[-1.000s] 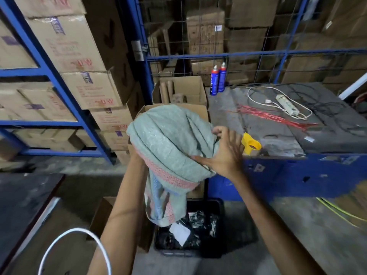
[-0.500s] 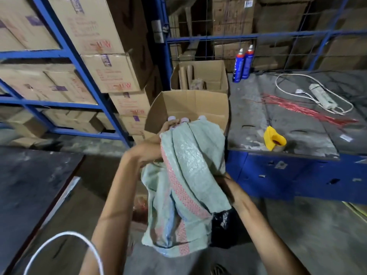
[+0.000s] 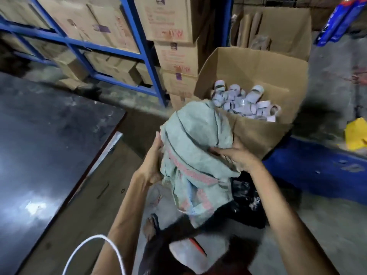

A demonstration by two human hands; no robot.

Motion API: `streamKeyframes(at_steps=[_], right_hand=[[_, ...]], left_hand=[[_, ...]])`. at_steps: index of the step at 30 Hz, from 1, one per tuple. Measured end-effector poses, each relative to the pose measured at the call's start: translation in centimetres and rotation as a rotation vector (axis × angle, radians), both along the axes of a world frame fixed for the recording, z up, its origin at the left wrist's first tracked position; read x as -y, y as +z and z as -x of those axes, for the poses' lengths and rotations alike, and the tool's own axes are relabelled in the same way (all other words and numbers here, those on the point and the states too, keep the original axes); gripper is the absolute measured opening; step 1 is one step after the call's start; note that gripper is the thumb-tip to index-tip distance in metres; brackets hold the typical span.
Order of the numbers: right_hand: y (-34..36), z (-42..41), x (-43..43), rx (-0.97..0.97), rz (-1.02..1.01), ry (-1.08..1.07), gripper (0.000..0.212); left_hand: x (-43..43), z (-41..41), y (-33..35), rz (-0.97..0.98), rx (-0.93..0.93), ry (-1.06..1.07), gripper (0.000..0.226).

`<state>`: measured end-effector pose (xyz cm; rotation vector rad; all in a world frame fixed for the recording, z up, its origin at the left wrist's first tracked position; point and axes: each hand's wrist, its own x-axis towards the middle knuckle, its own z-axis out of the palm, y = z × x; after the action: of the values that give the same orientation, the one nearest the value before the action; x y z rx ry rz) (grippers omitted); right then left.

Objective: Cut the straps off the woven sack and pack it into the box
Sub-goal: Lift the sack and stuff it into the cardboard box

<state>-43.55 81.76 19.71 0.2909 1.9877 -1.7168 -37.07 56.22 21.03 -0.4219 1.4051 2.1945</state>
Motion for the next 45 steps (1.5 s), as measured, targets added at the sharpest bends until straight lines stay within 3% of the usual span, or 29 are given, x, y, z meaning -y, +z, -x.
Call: streamKeyframes(at_steps=[3,5,9,13,18,23,26,28,31,33,35,38,42,45], right_hand=[[-3.1,2.4,7.8,-0.3,-0.129,-0.006,0.075],[-5.9,3.8,13.1,-0.389,-0.234,-0.079,0.076],[-14.2,7.2,21.3,-0.516,-0.488,-0.114,0.074],[-27.8,10.3,25.3,-0.648,-0.606,-0.04,0.067],[-46.9,11.5,26.5,-0.541,-0.656,0.118,0.073],[-60.7,12.3,26.9,-0.437,-0.606,0.346,0.09],[-66.8,14.0,27.7,-0.344,-0.711,0.563,0.101],[-69.7,14.9,28.3,-0.161,-0.802,0.796,0.108],[-71.6,14.6,30.1,0.048,-0.854,1.047,0.104],[-71.2,13.3,32.1,0.045,-0.822,1.029,0.095],[-69.2,12.0,33.4,-0.051,-0.774,0.971,0.082],[-63.6,10.1,33.1,-0.181,-0.772,0.906,0.061],[-53.8,5.9,30.1,-0.195,-0.792,0.76,0.046],[-46.0,1.1,27.4,-0.15,-0.878,0.675,0.047]], left_hand=[[4.2,3.4,-2.8,0.334,-0.04,0.018,0.104],[7.4,5.8,-6.0,0.473,-0.167,0.085,0.087],[14.5,10.7,-16.0,0.52,-0.197,0.159,0.069],[19.2,13.1,-31.4,0.633,-0.104,0.203,0.067],[20.6,14.7,-50.5,0.812,0.038,0.223,0.073],[22.0,14.3,-61.3,0.977,0.21,0.091,0.098],[23.1,15.8,-66.4,1.113,0.366,-0.099,0.09],[22.9,17.3,-68.5,1.194,0.439,-0.185,0.077],[21.3,18.3,-68.9,1.205,0.384,-0.366,0.081],[20.5,18.1,-68.3,1.175,0.305,-0.491,0.079],[20.4,17.1,-66.9,1.162,0.228,-0.543,0.062],[21.1,14.3,-63.2,1.198,0.206,-0.525,0.048],[21.2,9.1,-55.3,1.254,0.062,-0.543,0.039],[19.2,5.1,-47.7,1.267,-0.034,-0.581,0.043]])
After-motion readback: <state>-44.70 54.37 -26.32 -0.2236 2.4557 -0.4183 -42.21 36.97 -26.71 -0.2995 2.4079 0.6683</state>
